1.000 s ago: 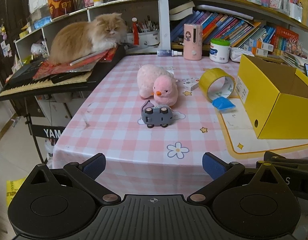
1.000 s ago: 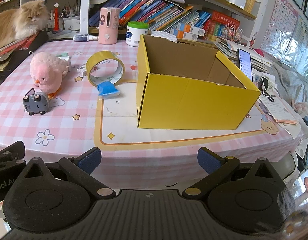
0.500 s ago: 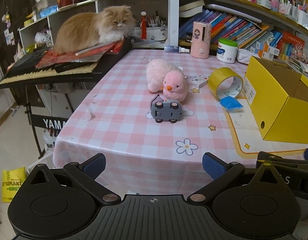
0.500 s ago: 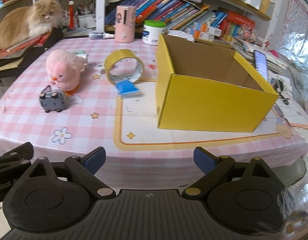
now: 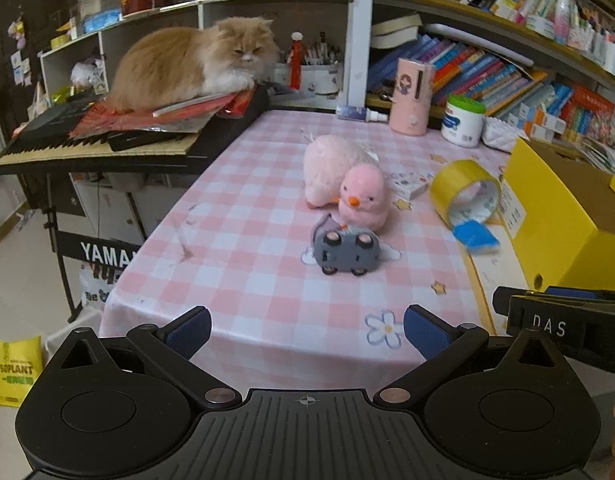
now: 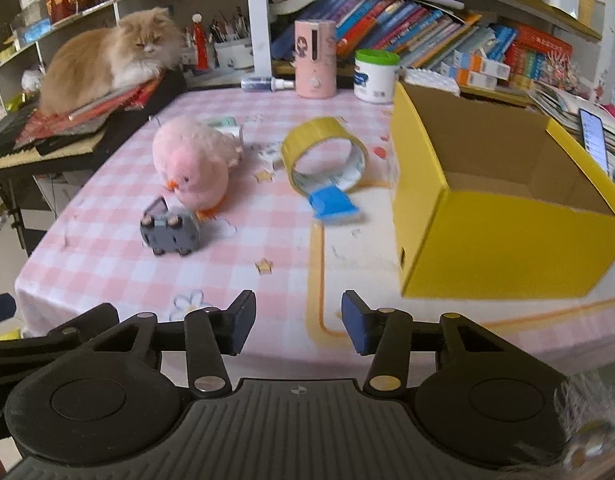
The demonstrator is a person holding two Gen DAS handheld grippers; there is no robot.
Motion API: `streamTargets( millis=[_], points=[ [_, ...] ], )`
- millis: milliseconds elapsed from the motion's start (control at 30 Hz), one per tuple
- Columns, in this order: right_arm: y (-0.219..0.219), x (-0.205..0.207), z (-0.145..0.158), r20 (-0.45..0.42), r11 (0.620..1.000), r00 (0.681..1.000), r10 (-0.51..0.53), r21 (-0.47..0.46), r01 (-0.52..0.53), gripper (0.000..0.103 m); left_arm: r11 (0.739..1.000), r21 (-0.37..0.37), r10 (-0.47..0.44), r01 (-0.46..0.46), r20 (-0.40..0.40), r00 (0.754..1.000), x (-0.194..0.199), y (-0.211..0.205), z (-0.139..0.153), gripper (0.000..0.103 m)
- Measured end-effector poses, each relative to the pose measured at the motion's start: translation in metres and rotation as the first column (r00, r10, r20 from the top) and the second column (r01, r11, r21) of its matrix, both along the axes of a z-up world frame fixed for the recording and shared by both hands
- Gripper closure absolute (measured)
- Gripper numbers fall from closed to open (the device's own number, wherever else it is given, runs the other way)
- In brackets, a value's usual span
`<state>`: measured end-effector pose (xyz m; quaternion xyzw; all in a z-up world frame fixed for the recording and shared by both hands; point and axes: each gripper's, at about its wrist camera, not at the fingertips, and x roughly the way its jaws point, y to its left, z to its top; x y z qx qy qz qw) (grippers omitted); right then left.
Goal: Organize objects
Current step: 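Grasp the small blue object with the right tool while the left tool grasps the grey toy car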
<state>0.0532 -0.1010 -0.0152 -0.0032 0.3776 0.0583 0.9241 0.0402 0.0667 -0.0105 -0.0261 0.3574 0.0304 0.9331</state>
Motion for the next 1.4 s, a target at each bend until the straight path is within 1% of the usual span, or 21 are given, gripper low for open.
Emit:
streamTargets(
  millis=[300, 533, 767, 967, 1033, 1167, 1233, 1267, 1300, 1367, 1400],
  points=[
    [0.01, 0.049, 0.0, 0.029, 0.998, 0.999, 0.046, -0.031, -0.045, 0.058, 0.998, 0.002, 0.064, -0.064, -0.015, 0.998, 0.032, 0.003, -0.005, 0.0],
    [0.013, 0.092, -0.008, 0.024, 0.997, 0.998, 0.054, -0.054, -0.052, 0.058, 0.998, 0.015, 0.066, -0.065, -0.032, 0.997, 0.055, -0.005, -0.011, 0.0],
    [0.008, 0.135, -0.025, -0.019, 0.994, 1.0, 0.02, -0.106, -0.022, 0.058, 0.999, 0.022, 0.037, -0.036, -0.041, 0.999, 0.077, -0.015, -0.015, 0.0],
    [0.009, 0.157, -0.039, -0.059, 0.989, 0.998, 0.021, -0.148, -0.03, 0.057, 0.998, 0.038, 0.042, -0.04, -0.058, 0.997, 0.095, -0.018, -0.021, 0.0],
    [0.009, 0.163, -0.043, -0.08, 0.987, 0.997, 0.019, -0.159, -0.031, 0.056, 0.999, 0.046, 0.027, -0.023, -0.078, 0.997, 0.103, -0.021, -0.025, 0.0],
    [0.004, 0.176, -0.05, -0.117, 0.988, 0.993, 0.005, -0.15, -0.023, 0.056, 0.999, 0.051, -0.009, 0.015, -0.115, 0.993, 0.115, -0.03, -0.034, 0.0],
    [0.0, 0.182, -0.053, -0.146, 0.991, 0.989, 0.009, -0.128, -0.028, 0.059, 0.998, 0.06, -0.018, 0.026, -0.129, 0.991, 0.121, -0.034, -0.038, 0.001],
    [-0.003, 0.184, -0.054, -0.156, 0.995, 0.988, 0.012, -0.099, -0.027, 0.065, 0.998, 0.065, -0.018, 0.027, -0.135, 0.991, 0.125, -0.035, -0.04, 0.001],
    [-0.004, 0.186, -0.055, -0.161, 0.996, 0.987, 0.02, -0.08, -0.034, 0.074, 0.997, 0.067, -0.019, 0.028, -0.14, 0.99, 0.128, -0.036, -0.042, 0.001],
    [-0.005, 0.187, -0.053, -0.168, 0.997, 0.984, 0.054, -0.047, -0.063, 0.078, 0.997, 0.069, -0.014, 0.025, -0.152, 0.988, 0.134, -0.035, -0.045, 0.002],
    [-0.007, 0.187, -0.052, -0.171, 0.997, 0.983, 0.066, -0.02, -0.07, 0.078, 0.997, 0.071, -0.012, 0.024, -0.155, 0.988, 0.137, -0.036, -0.047, 0.002]
  ],
)
